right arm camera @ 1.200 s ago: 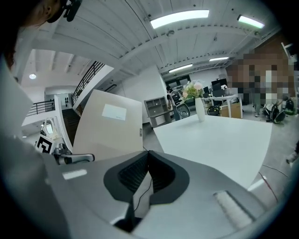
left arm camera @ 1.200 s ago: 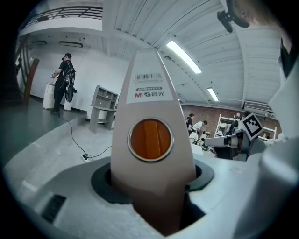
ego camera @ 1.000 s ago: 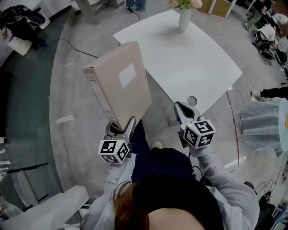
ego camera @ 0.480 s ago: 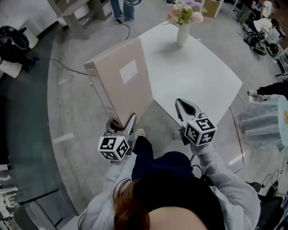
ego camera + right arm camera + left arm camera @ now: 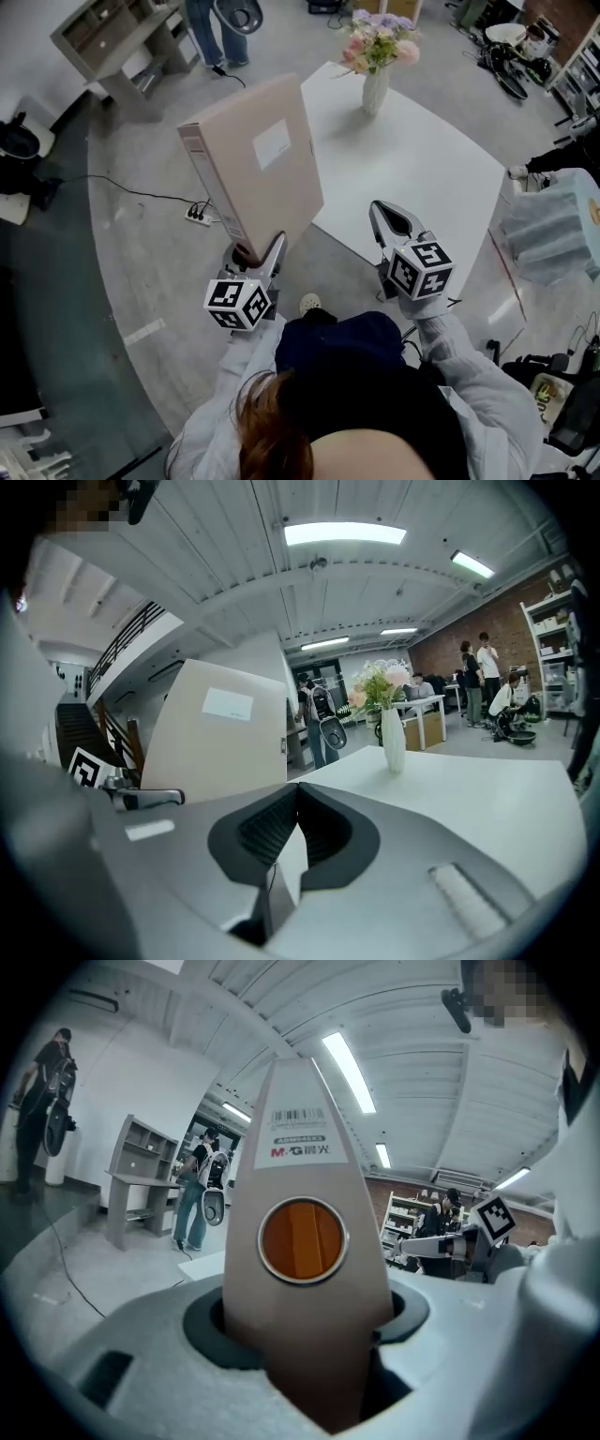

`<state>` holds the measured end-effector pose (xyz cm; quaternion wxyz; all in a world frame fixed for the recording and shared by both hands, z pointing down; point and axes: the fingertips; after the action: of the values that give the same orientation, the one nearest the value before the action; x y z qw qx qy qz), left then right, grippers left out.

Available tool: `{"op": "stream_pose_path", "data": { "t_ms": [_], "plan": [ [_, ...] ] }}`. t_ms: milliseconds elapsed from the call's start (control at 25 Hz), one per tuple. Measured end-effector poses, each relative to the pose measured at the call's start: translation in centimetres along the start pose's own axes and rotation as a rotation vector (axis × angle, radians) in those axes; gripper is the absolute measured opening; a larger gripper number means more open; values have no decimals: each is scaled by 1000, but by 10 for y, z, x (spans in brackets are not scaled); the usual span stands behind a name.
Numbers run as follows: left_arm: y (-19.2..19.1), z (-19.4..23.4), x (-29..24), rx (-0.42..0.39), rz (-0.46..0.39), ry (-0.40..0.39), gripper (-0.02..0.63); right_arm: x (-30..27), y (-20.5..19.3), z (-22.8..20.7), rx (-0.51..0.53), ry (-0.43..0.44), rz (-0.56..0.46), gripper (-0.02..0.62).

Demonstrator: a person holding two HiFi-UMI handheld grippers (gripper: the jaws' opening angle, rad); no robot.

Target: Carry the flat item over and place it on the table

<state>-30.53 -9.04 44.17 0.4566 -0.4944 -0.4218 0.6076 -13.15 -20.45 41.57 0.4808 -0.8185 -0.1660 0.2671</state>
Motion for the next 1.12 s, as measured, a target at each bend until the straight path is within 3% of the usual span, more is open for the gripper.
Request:
{"op": "stream_pose_path", "data": {
  "t_ms": [160,440,760,1120],
  "plan": [
    [-6,13,-8,20,20,-59,281,-16,-8,7,-7,-34,7,12],
    [-30,23,-17,138,77,-148,279,-28,-23,6,-30,-86,44,12],
    [-23,27,-62,368,103,-311,279,-57,-16,-16,-56,-112,53,12],
    [-35,53,-143,532,254,-417,279,-116,-7,-64,-153,-171,48,12]
  ]
}}
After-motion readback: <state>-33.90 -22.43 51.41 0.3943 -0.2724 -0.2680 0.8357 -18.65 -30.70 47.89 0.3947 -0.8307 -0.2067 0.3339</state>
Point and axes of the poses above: the fingertips, and each gripper's own axes: x backward along the fingers, z to its left, y out of its top, and after that the axes turned 9 degrees about -x, right-handed
